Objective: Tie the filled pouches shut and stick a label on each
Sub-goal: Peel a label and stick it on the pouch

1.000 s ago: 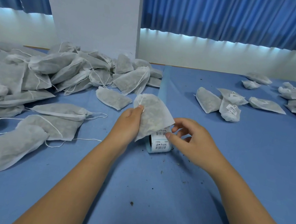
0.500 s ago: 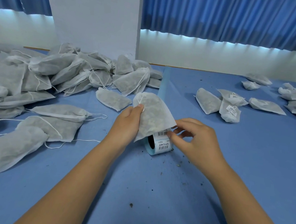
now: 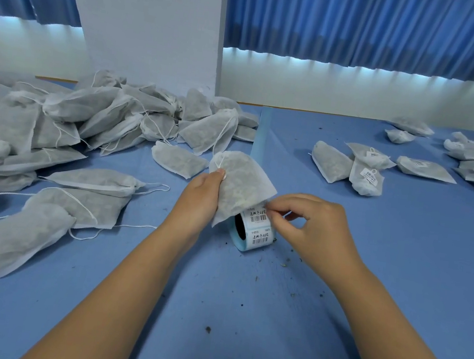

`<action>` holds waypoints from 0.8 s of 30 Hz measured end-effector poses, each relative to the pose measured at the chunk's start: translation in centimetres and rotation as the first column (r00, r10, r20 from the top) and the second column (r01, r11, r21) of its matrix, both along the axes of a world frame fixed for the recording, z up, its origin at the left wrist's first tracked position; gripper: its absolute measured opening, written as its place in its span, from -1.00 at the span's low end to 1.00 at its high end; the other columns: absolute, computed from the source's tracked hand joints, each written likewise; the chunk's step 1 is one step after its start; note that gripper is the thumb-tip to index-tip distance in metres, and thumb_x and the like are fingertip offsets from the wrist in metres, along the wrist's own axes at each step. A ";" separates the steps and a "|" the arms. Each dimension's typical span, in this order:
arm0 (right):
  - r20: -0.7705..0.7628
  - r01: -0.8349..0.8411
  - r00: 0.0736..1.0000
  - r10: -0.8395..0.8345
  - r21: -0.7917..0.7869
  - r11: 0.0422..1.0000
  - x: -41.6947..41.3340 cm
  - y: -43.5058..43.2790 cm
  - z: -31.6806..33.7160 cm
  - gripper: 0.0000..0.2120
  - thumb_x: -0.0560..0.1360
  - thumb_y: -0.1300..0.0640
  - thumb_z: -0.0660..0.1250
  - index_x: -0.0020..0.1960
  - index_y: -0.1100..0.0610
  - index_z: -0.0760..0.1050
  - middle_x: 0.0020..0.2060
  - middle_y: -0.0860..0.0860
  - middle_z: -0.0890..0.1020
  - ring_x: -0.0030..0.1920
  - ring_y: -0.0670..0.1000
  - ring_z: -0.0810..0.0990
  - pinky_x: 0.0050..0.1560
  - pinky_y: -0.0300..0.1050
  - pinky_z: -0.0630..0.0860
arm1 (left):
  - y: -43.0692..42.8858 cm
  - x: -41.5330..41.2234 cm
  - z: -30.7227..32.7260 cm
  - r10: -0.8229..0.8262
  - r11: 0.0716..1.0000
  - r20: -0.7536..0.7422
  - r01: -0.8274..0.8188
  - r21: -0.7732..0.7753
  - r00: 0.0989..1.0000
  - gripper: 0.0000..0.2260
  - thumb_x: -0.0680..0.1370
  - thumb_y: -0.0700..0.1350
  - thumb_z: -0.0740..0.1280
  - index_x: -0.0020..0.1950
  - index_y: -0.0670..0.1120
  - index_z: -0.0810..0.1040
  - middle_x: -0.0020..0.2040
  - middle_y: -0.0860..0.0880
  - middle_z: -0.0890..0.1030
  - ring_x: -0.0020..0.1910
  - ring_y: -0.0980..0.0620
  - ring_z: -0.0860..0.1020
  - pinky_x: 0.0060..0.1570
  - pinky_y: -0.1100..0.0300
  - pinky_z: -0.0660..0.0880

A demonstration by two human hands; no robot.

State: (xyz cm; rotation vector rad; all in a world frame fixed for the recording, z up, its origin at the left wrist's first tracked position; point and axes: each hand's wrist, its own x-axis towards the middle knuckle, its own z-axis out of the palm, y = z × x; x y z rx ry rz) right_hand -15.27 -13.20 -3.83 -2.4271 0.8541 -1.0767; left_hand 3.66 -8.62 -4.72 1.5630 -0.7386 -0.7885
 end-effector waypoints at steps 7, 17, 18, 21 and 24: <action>-0.021 -0.045 0.999 0.046 0.079 0.996 0.0 -0.1 0.0 -0.77 0.46 0.18 0.47 0.11 0.04 0.66 -0.08 -0.11 0.61 -0.06 -0.18 0.55 -0.02 -0.38 0.48 | 0.5 -0.4 1.0 -0.055 0.998 -0.150 0.053 -0.017 0.987 -0.49 0.45 0.14 0.18 0.29 -0.10 0.55 0.15 -0.15 0.68 0.20 -0.14 0.62 0.34 -0.10 0.43; -0.008 -0.011 1.000 0.011 -0.006 1.000 0.0 0.1 0.1 -0.87 0.44 0.17 0.50 -0.01 0.09 0.70 -0.11 -0.07 0.64 -0.18 -0.11 0.56 -0.09 -0.39 0.45 | 0.4 -0.3 1.1 -0.055 0.998 -0.092 0.056 0.006 0.994 -0.63 0.67 0.04 0.11 0.28 -0.12 0.57 0.18 -0.14 0.65 0.21 -0.13 0.60 0.36 -0.08 0.42; -0.009 -0.012 1.000 0.012 -0.019 1.000 0.0 0.2 0.2 -0.88 0.44 0.17 0.50 -0.03 0.10 0.70 -0.13 -0.05 0.65 -0.18 -0.10 0.57 -0.10 -0.38 0.45 | 0.4 -0.3 1.0 -0.058 0.998 -0.087 0.059 0.010 0.995 -0.63 0.67 0.04 0.10 0.28 -0.13 0.56 0.19 -0.14 0.65 0.22 -0.13 0.60 0.36 -0.08 0.42; -0.011 -0.022 1.000 0.021 -0.047 0.999 0.0 0.3 0.3 -0.91 0.43 0.19 0.51 -0.06 0.14 0.70 -0.19 0.00 0.68 -0.18 -0.08 0.57 -0.09 -0.31 0.47 | 0.4 -0.3 1.1 -0.059 0.998 -0.090 0.061 0.018 0.994 -0.62 0.68 0.04 0.10 0.30 -0.12 0.55 0.20 -0.13 0.65 0.22 -0.12 0.59 0.37 -0.06 0.41; -0.011 -0.026 1.000 0.025 -0.055 0.998 0.0 0.4 0.3 -0.91 0.44 0.19 0.50 -0.06 0.14 0.70 -0.20 -0.03 0.69 -0.09 -0.12 0.54 -0.09 -0.36 0.46 | 0.4 -0.3 0.9 -0.060 0.998 -0.089 0.062 0.020 0.994 -0.62 0.68 0.04 0.10 0.32 -0.12 0.55 0.20 -0.13 0.65 0.23 -0.11 0.59 0.38 -0.05 0.40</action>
